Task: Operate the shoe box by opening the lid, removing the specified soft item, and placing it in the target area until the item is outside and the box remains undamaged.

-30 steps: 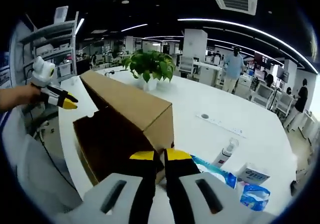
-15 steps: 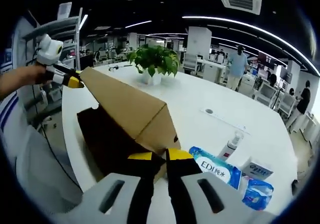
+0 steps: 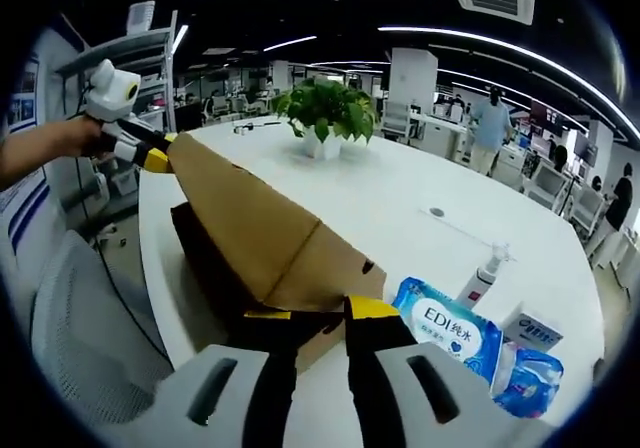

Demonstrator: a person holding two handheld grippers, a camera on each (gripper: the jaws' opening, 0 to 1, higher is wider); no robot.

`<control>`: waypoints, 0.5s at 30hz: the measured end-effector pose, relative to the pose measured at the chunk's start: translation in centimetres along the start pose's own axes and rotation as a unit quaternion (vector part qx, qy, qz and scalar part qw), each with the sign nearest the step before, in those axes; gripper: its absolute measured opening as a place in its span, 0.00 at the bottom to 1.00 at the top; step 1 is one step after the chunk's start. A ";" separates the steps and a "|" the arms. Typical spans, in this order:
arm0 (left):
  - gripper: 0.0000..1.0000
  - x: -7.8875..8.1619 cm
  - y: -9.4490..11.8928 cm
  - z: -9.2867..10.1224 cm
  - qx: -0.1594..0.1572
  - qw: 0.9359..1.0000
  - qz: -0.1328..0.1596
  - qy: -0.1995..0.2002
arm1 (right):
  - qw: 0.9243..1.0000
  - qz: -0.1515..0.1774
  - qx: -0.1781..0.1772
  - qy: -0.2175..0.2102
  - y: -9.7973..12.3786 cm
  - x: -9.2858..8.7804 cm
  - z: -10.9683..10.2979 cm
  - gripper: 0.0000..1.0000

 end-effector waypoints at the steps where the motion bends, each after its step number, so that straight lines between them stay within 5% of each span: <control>1: 0.34 -0.2 -0.1 0.0 -0.002 1.000 -0.002 0.002 | 1.000 -0.001 0.004 0.001 0.0 -0.1 -0.2 0.20; 15: 0.40 -3.3 -0.8 1.0 -0.017 0.999 -0.031 0.024 | 0.997 -0.022 0.071 0.017 0.3 -2.2 -2.3 0.43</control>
Point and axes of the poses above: the point that each gripper's makers call its tool centre point, and the gripper's own axes: y roughly backward along the fingers, z roughly to its right, x roughly out of its top, the point moved 6 cm from there along y, roughly backward along the fingers, and after that the axes turned 14 degrees about -x, right-handed, at the moved point
